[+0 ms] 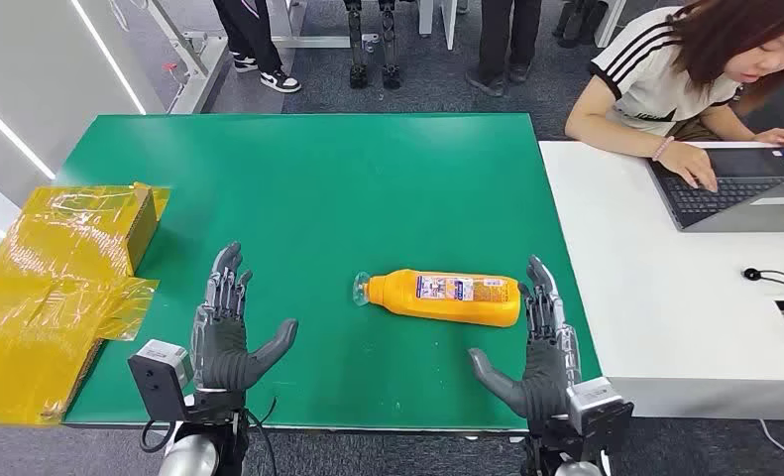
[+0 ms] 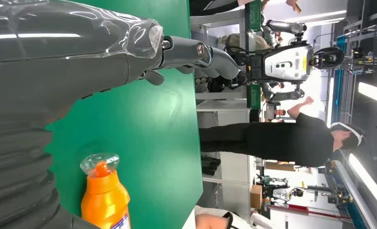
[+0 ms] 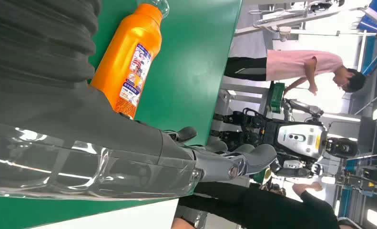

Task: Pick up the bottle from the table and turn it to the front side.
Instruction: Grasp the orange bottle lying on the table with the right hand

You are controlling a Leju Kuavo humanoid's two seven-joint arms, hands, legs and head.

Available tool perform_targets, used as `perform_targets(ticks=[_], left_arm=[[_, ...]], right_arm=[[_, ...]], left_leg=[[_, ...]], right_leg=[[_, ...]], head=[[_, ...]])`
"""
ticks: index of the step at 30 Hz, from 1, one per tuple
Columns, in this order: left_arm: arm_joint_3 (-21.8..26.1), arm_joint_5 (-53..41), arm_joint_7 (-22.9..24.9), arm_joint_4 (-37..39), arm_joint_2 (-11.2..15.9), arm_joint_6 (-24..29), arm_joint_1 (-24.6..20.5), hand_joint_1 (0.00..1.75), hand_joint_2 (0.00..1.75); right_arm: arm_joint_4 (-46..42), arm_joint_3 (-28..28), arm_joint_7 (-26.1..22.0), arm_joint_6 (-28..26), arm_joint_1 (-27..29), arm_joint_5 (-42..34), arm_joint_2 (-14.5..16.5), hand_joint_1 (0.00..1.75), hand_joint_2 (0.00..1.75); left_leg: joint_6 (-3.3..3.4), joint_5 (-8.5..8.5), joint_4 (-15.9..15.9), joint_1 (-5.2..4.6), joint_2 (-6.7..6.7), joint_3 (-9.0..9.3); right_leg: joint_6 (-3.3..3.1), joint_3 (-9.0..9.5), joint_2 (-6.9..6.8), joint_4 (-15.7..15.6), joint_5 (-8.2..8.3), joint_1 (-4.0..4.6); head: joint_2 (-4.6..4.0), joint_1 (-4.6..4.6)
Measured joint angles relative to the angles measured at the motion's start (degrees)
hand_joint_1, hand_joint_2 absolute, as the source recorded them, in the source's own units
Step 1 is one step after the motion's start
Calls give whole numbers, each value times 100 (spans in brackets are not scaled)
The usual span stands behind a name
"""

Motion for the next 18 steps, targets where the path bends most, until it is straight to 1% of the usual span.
perform_targets(ticks=[11,16,18], left_arm=[[0,13,-1,0,-1,2,-12,0,175],[0,9,0,1,-26,-40,-63,0,175],[0,-20,0,2,-47,-57,-65,0,175]], right_arm=[[0,-2,49,0,-29,40,0,0,175],[13,-2,257,-22,-73,452,-26,0,175],[40,-2,333,-112,-110,729,-45,0,175]], left_leg=[[0,0,0,0,0,0],[0,0,0,0,1,1],[0,0,0,0,1,1]], right_leg=[[0,0,0,0,0,0],[0,0,1,0,0,0],[0,0,1,0,0,0]], head=[[0,0],[0,1],[0,1]])
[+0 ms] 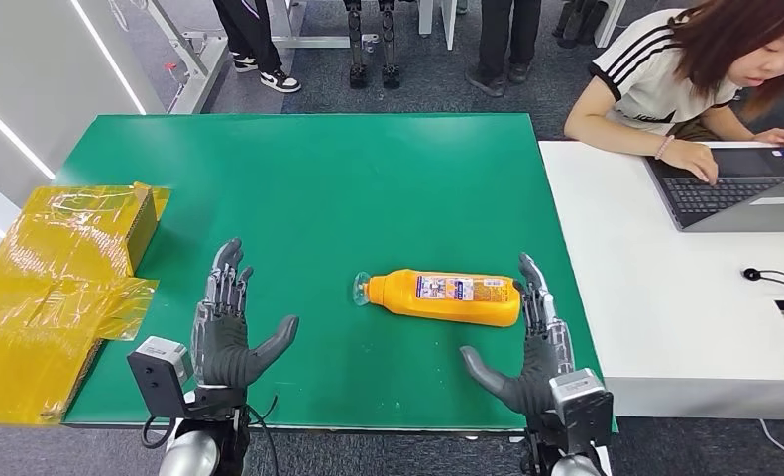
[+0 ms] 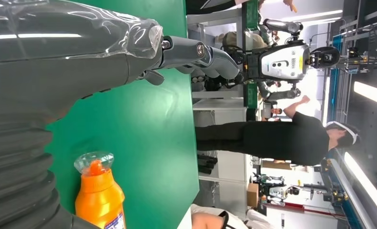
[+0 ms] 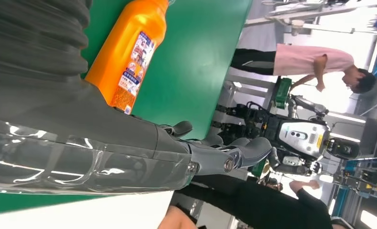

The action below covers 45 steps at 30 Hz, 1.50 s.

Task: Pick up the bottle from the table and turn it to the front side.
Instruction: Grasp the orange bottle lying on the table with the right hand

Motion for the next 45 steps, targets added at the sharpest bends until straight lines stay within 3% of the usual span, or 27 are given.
perform_targets(ticks=[5,11,17,22,30,39,45], left_arm=[[-21,-121,-5,45,-71,-183,-8,0,175],[-161,-43,-83,294,-72,-279,-159,0,175],[-237,63,-138,490,-44,-289,-315,0,175],[-304,85,-137,633,-31,-373,-424,0,175],[-444,85,-55,944,-25,-551,-699,0,175],[-492,374,152,1208,-32,-776,-959,0,175],[-496,648,301,1341,-35,-860,-1084,0,175]], right_arm=[[438,6,453,-317,-475,1100,-209,0,175],[1696,6,872,-67,-1638,1291,-649,0,175],[2775,181,1196,360,-2513,1444,-808,0,175],[3802,545,1677,1019,-3278,1685,-821,0,175],[5562,1477,1989,2649,-4615,1983,-832,0,175],[6592,2377,2257,3641,-5459,2309,-834,0,175],[6831,2889,2443,3978,-5758,2410,-881,0,175]], left_leg=[[0,0,0,-1,6,1],[5,6,6,-2,8,2],[4,7,6,0,9,1],[4,8,6,0,9,0],[6,10,11,-1,5,0],[6,9,12,-1,4,1],[7,10,14,-1,4,1]], right_leg=[[1,0,7,0,2,0],[7,1,7,0,17,-2],[6,-2,11,3,18,-1],[6,-3,12,4,18,0],[6,-2,10,4,19,-1],[7,-1,8,3,18,-1],[7,0,9,3,19,-2]], head=[[0,-1],[0,1],[0,-1],[0,0],[0,-1],[0,0],[0,1]])
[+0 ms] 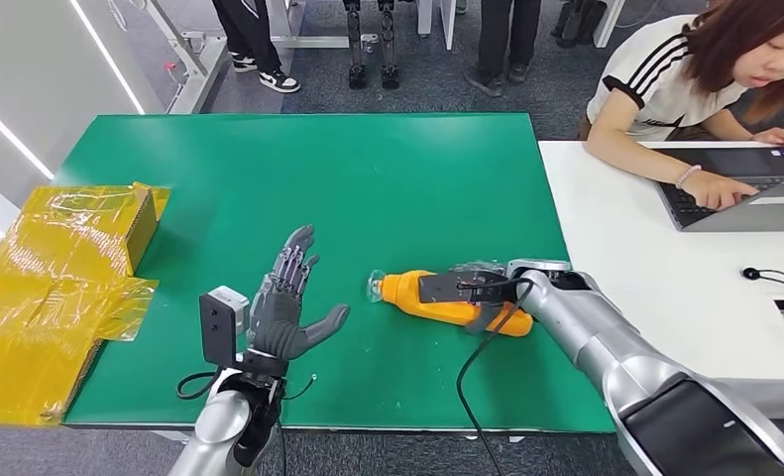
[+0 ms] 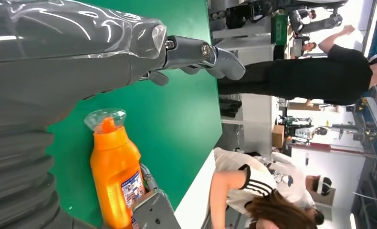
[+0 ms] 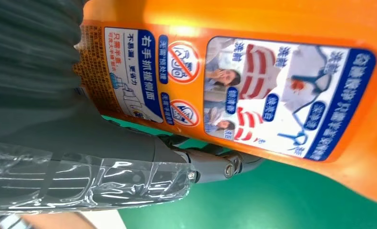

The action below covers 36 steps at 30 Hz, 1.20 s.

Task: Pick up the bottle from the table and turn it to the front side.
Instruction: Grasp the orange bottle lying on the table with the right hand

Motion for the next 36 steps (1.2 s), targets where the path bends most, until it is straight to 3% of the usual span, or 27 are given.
perform_targets(ticks=[8,9,12,13,18,29,36], left_arm=[[0,104,-4,93,21,30,-31,0,175],[0,113,-5,101,26,37,-31,0,175],[0,122,-8,121,30,52,-31,0,175],[0,126,-10,124,31,60,-31,0,175],[0,169,-39,126,43,119,-19,0,175],[81,-23,-131,106,82,199,136,0,175],[122,-87,-131,81,82,200,159,0,175]], right_arm=[[51,485,25,37,-175,58,-91,5,175],[51,534,24,37,-186,59,-99,21,175],[51,644,23,31,-214,66,-114,132,175],[50,682,26,17,-222,79,-118,156,175],[24,938,58,-205,-294,70,-125,175,175],[-268,1113,-177,-1258,-36,-641,-277,175,175],[-466,1103,-282,-1582,125,-806,-430,175,175]], left_leg=[[0,-1,1,0,1,0],[0,-1,1,1,0,0],[0,0,0,1,0,0],[0,0,0,1,0,0],[0,0,0,1,1,1],[0,-1,0,1,-3,-3],[0,-1,0,1,-3,-2]], right_leg=[[0,-1,1,0,0,0],[0,-1,0,0,0,0],[0,-1,0,0,0,1],[0,0,0,0,0,1],[0,2,1,1,0,1],[0,-1,-2,0,-1,1],[0,0,-2,0,-1,1]], head=[[0,-1],[0,-1],[0,-1],[0,-1],[0,-1],[0,0],[0,-1]])
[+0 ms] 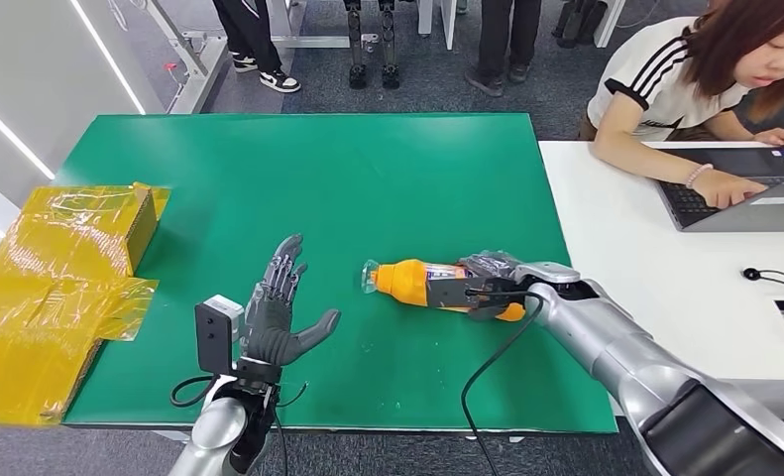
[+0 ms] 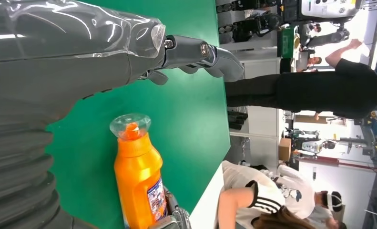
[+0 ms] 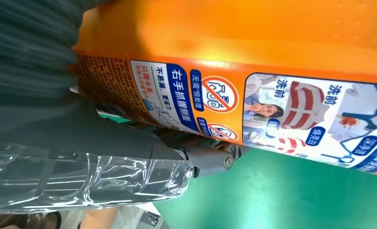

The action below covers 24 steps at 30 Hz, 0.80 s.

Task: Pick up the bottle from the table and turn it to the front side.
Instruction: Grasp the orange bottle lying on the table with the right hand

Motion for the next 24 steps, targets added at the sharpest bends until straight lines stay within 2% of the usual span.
perform_targets(ticks=[3,6,9,12,14,17,24], left_arm=[[42,-36,-10,-45,-2,22,60,0,175],[121,-90,-51,-126,2,117,144,0,175],[235,-107,-94,-175,20,232,191,0,175],[356,-120,-123,-188,42,267,245,0,175],[406,-145,-131,-190,42,205,280,0,175],[418,-234,-138,-190,24,112,293,0,175],[418,-305,-124,-190,-28,30,275,0,175]], right_arm=[[-161,-157,-305,-404,184,-394,-67,175,175],[-528,-691,-979,-838,665,-1223,-115,175,175],[-1223,-1559,-1681,-1178,1509,-2014,-96,175,175],[-2131,-2453,-2097,-1505,2483,-2339,68,175,175],[-2656,-2919,-2249,-1530,3007,-2445,220,175,175],[-3193,-3398,-2335,-1537,3465,-2486,445,175,175],[-3753,-3870,-2369,-1500,3755,-2493,741,175,175]], left_leg=[[0,0,0,0,-1,0],[-1,-2,0,1,-8,-1],[-1,-5,-4,2,-31,-8],[-5,-8,-9,2,-51,-13],[-6,-10,-10,2,-53,-17],[-8,-11,-11,1,-44,-16],[-7,-8,-9,1,-42,-13]], right_leg=[[0,0,0,0,0,0],[2,0,-6,-1,-3,1],[2,2,-27,-2,-13,2],[-2,2,-45,-2,-25,3],[-2,-1,-47,-1,-27,2],[-2,-4,-40,-1,-27,2],[-4,-3,-38,-1,-24,1]], head=[[0,-1],[0,-1],[0,0],[0,0],[0,0],[0,0],[0,1]])
